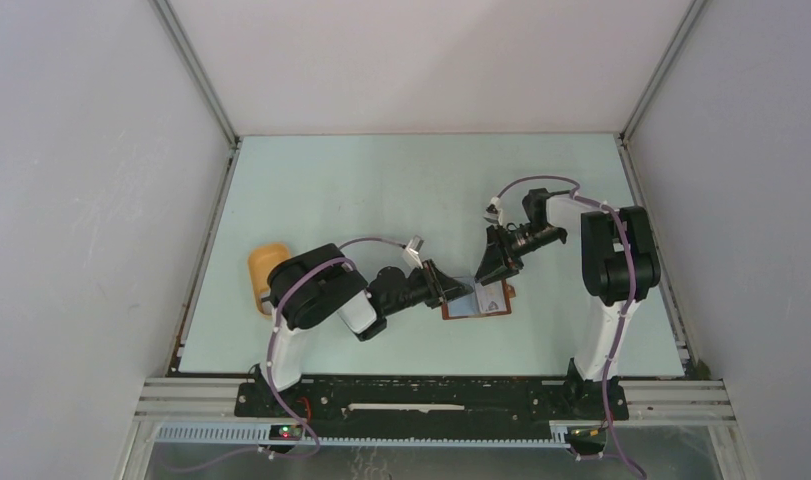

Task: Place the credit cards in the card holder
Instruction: Turn over the card slot in the card holder, then move the storage box to the center of the board.

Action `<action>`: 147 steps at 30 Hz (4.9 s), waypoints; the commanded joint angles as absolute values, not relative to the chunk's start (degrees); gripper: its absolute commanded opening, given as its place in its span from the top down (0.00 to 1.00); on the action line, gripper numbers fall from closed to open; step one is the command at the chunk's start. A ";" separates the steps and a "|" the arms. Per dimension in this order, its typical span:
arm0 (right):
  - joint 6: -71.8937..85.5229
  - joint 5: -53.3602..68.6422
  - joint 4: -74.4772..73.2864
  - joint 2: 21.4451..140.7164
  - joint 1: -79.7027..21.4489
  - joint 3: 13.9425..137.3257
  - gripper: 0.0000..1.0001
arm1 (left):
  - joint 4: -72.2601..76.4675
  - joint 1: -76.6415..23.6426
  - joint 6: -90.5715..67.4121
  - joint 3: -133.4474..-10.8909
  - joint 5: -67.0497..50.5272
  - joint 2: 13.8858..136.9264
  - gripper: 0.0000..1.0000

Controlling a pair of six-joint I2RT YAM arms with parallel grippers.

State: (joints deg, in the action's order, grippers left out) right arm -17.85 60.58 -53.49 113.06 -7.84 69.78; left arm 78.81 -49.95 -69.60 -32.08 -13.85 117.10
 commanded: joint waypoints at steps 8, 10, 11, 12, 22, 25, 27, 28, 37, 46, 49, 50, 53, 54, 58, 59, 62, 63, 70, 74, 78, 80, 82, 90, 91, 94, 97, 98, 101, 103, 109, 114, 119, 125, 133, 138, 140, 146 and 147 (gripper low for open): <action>-16.90 61.82 -52.56 114.15 -7.72 69.62 0.48 | 81.07 -50.18 -70.48 -35.03 -14.80 119.21 0.87; -16.64 61.59 -52.32 114.30 -7.82 69.66 0.48 | 81.12 -50.19 -70.61 -35.20 -14.84 119.54 0.88; -16.57 61.47 -52.18 114.38 -7.90 69.62 0.48 | 81.05 -50.19 -70.70 -35.24 -14.73 119.53 0.88; -16.49 61.36 -52.12 114.43 -7.91 69.69 0.48 | 81.03 -50.19 -70.75 -35.20 -14.68 119.53 0.89; -14.19 60.02 -49.73 114.51 -7.56 69.61 0.49 | 79.66 -50.29 -70.63 -35.24 -14.29 119.60 0.90; -13.62 59.40 -49.08 114.52 -7.77 69.62 0.49 | 79.37 -50.28 -70.68 -35.55 -14.39 119.78 0.90; -12.97 59.16 -48.42 114.48 -7.90 69.61 0.50 | 79.05 -50.32 -70.70 -35.87 -14.55 119.87 0.90; -12.65 59.13 -48.04 114.49 -7.95 69.65 0.50 | 78.84 -50.32 -70.73 -36.00 -14.61 119.95 0.90; -11.46 56.73 -46.92 114.60 -8.13 69.66 0.54 | 78.32 -50.38 -70.61 -36.22 -14.64 119.82 0.90; -11.60 56.01 -47.28 115.33 -7.30 69.61 0.62 | 78.47 -50.36 -70.64 -35.36 -14.15 119.59 0.88; -11.76 56.19 -47.41 115.23 -7.21 69.66 0.62 | 78.48 -50.28 -70.71 -34.80 -13.70 119.54 0.87; -11.85 56.28 -47.41 115.22 -7.21 69.68 0.61 | 78.46 -50.27 -70.76 -34.54 -13.47 119.43 0.87; -12.12 56.33 -47.62 115.22 -7.12 69.63 0.59 | 77.90 -50.19 -70.94 -33.17 -12.12 118.65 0.87; -12.16 56.22 -47.64 115.22 -7.04 69.68 0.58 | 77.46 -50.19 -70.90 -32.61 -11.53 118.15 0.87; -12.38 56.04 -47.80 115.22 -6.79 69.62 0.58 | 75.11 -50.04 -70.29 -29.22 -8.25 115.31 0.85; -12.39 55.99 -47.83 115.22 -6.69 69.64 0.58 | 74.35 -50.02 -70.13 -28.73 -7.44 114.37 0.85; -12.34 55.84 -47.59 115.07 -6.35 69.29 0.58 | 72.29 -49.95 -68.72 -27.00 -5.95 111.64 0.83; -12.39 55.69 -47.54 115.05 -6.26 69.27 0.59 | 71.55 -49.94 -68.32 -26.72 -5.75 110.91 0.83; -13.38 54.24 -47.79 114.15 -5.16 68.88 0.58 | 68.21 -49.92 -64.76 -24.75 -4.10 104.10 0.79; -13.74 51.53 -47.23 113.09 -4.76 68.47 0.59 | 65.17 -49.97 -61.65 -23.37 -3.07 98.78 0.76; -14.11 50.24 -47.17 112.22 -4.66 68.28 0.63 | 58.96 -49.92 -57.09 -22.39 -1.77 91.13 0.73; -14.36 49.49 -47.15 111.90 -4.73 68.21 0.67 | 54.06 -50.03 -53.65 -22.08 -0.56 86.22 0.71; -14.60 48.24 -47.02 111.44 -4.70 68.28 0.74 | 48.47 -50.15 -50.28 -21.90 1.14 80.89 0.70; -15.28 41.31 -45.59 108.52 -4.99 68.00 0.79 | 22.64 -50.27 -37.32 -22.87 9.29 57.48 0.61; -15.51 40.35 -45.59 107.88 -5.01 67.91 0.75 | 20.40 -50.27 -35.94 -22.71 9.98 54.93 0.59; -16.20 38.11 -45.43 104.66 -5.13 67.69 0.66 | 13.86 -50.23 -33.23 -21.53 13.51 47.36 0.49; -16.84 35.91 -45.40 101.17 -5.61 67.67 0.61 | 7.04 -50.07 -31.95 -20.32 18.54 39.15 0.32; -17.11 35.12 -45.21 99.69 -5.68 67.65 0.60 | 4.88 -49.98 -31.66 -20.04 20.14 36.38 0.25; -18.80 35.30 -45.13 94.50 -5.81 67.87 0.59 | -1.67 -49.14 -30.95 -19.69 24.58 29.11 0.03; -20.49 36.65 -46.00 90.56 -6.36 68.83 0.58 | -6.30 -47.65 -30.65 -20.04 25.51 25.31 0.00; -21.02 36.64 -46.08 78.55 -10.02 72.44 0.51 | -15.76 -38.69 -31.65 -23.75 22.74 22.02 0.00; -22.33 45.16 -46.51 75.70 -9.69 72.43 0.09 | -18.23 -26.94 -33.30 -25.41 14.01 26.16 0.00; -28.16 54.16 -54.65 83.04 -11.03 74.71 0.12 | -20.34 -13.26 -35.19 -27.13 6.54 32.49 0.02; -29.46 55.73 -54.03 83.06 -13.61 72.99 0.14 | -21.79 -5.84 -35.74 -30.41 10.43 41.55 0.11; -28.78 56.96 -54.30 83.68 -13.89 72.52 0.16 | -24.44 -3.57 -38.27 -34.25 23.86 55.43 0.13; -28.95 57.50 -54.60 83.41 -13.79 72.33 0.16 | -21.68 -3.35 -36.47 -35.77 22.26 62.81 0.23; -29.00 57.73 -54.66 83.29 -13.75 72.20 0.16 | -20.77 -3.14 -35.52 -36.59 20.31 65.77 0.29; -28.81 57.66 -54.42 83.06 -13.62 71.91 0.17 | -18.59 -3.01 -32.47 -38.50 12.18 72.87 0.62; -28.77 57.61 -54.33 83.10 -13.62 71.85 0.17 | -18.48 -3.02 -31.61 -38.72 11.10 73.47 0.67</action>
State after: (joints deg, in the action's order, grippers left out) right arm -28.16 56.14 -54.24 84.88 -13.82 72.10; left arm -21.30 -3.44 -35.16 -35.35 16.23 71.46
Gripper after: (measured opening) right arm 0.836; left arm 0.412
